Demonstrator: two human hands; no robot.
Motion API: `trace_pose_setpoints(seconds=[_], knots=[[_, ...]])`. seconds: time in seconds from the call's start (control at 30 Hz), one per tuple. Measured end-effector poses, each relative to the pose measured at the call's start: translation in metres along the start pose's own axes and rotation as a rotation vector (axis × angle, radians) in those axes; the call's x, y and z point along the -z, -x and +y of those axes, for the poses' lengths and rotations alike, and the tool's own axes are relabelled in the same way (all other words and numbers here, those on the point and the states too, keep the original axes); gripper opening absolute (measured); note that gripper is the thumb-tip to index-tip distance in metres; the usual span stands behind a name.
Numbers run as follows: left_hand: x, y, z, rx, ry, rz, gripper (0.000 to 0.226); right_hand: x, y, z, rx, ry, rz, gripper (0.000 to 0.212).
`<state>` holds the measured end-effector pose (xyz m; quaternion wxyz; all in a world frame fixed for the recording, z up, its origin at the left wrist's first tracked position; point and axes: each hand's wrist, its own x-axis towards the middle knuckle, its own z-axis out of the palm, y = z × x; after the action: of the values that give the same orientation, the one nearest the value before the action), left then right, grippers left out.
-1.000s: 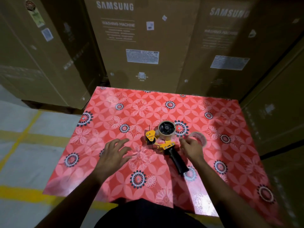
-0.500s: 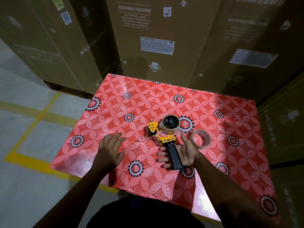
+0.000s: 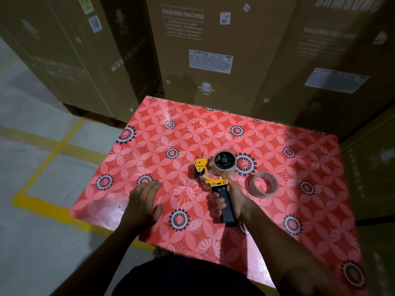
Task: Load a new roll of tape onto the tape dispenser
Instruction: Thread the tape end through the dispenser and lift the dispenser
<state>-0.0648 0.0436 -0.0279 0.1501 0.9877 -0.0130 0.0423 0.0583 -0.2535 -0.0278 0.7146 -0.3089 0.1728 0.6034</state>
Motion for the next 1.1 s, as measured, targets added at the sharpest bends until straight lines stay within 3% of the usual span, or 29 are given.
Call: trace_pose_setpoints(seconds=[0.07,0.17,0.27,0.33,0.4,0.57,0.63,0.7,0.87,0.97,1.1], knots=[[0.003,-0.004,-0.002,-0.017,0.038,0.029,0.058,-0.005,0.005,-0.005,0.008,0.094,0.078,0.052],[0.011,-0.017,-0.001,0.007,0.162,0.016,0.050,-0.016,0.016,-0.012,0.052,0.241,0.198,0.051],[0.026,-0.036,0.013,0.218,0.448,-0.083,0.028,-0.027,0.031,-0.022,0.103,0.369,0.322,0.054],[0.030,-0.053,0.023,0.464,0.824,-0.174,0.020,-0.037,0.043,-0.030,0.138,0.473,0.353,0.055],[0.031,-0.070,0.032,0.665,1.180,-0.271,0.032,-0.046,0.055,-0.035,0.174,0.528,0.355,0.056],[0.029,-0.093,0.054,0.797,1.628,-0.573,0.069,-0.075,0.080,-0.040,0.240,0.563,0.348,0.056],[0.029,-0.098,0.060,0.814,1.720,-0.630,0.081,-0.081,0.085,-0.042,0.250,0.584,0.349,0.055],[0.031,-0.102,0.065,0.817,1.806,-0.626,0.078,-0.084,0.088,-0.042,0.250,0.598,0.339,0.055],[0.036,-0.102,0.065,0.756,1.853,-0.560,0.029,-0.085,0.094,-0.041,0.267,0.585,0.328,0.056],[0.038,-0.099,0.062,0.737,1.851,-0.555,0.033,-0.084,0.097,-0.041,0.270,0.573,0.321,0.055],[0.042,-0.100,0.070,0.784,1.888,-0.569,0.059,-0.088,0.097,-0.041,0.272,0.577,0.323,0.053]])
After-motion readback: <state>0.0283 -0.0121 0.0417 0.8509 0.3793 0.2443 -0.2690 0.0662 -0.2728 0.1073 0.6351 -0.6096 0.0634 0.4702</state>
